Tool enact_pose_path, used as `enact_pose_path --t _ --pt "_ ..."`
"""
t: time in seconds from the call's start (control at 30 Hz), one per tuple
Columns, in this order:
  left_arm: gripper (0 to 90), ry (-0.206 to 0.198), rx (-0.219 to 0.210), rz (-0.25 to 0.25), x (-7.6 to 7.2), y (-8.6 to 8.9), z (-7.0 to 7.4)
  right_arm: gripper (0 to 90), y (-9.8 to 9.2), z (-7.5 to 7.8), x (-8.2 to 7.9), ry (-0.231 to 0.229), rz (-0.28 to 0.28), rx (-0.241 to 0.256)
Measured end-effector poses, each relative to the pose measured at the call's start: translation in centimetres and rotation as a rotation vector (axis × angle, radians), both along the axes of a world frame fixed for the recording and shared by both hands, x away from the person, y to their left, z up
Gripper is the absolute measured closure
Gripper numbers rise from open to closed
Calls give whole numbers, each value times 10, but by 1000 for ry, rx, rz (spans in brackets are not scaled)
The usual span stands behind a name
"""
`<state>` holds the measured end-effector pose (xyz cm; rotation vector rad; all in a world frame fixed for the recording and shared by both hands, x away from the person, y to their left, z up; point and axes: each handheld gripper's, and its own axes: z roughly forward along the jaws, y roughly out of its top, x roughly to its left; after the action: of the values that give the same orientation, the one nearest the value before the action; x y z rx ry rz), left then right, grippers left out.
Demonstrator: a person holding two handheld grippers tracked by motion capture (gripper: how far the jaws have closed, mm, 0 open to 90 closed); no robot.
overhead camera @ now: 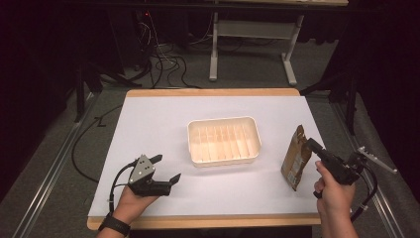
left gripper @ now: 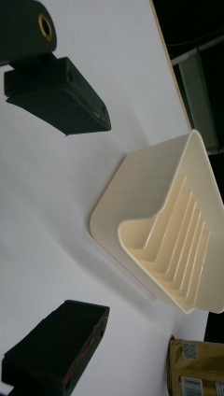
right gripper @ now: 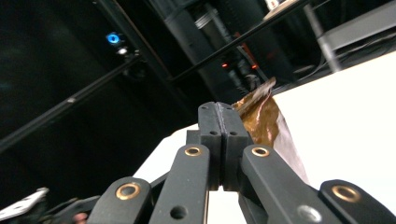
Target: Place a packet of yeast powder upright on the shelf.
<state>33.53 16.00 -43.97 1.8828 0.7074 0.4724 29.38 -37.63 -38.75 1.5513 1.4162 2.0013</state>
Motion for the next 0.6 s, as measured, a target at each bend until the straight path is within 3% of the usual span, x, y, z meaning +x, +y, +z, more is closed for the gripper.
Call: enact_pose_path --t 0.27,0.6 --pt "109 -9 4 -4 -1 1 1 900 15 3 1 -1 61 78" --pt "109 -20 -14 11 -2 4 4 900 20 13 0 -31 66 97"
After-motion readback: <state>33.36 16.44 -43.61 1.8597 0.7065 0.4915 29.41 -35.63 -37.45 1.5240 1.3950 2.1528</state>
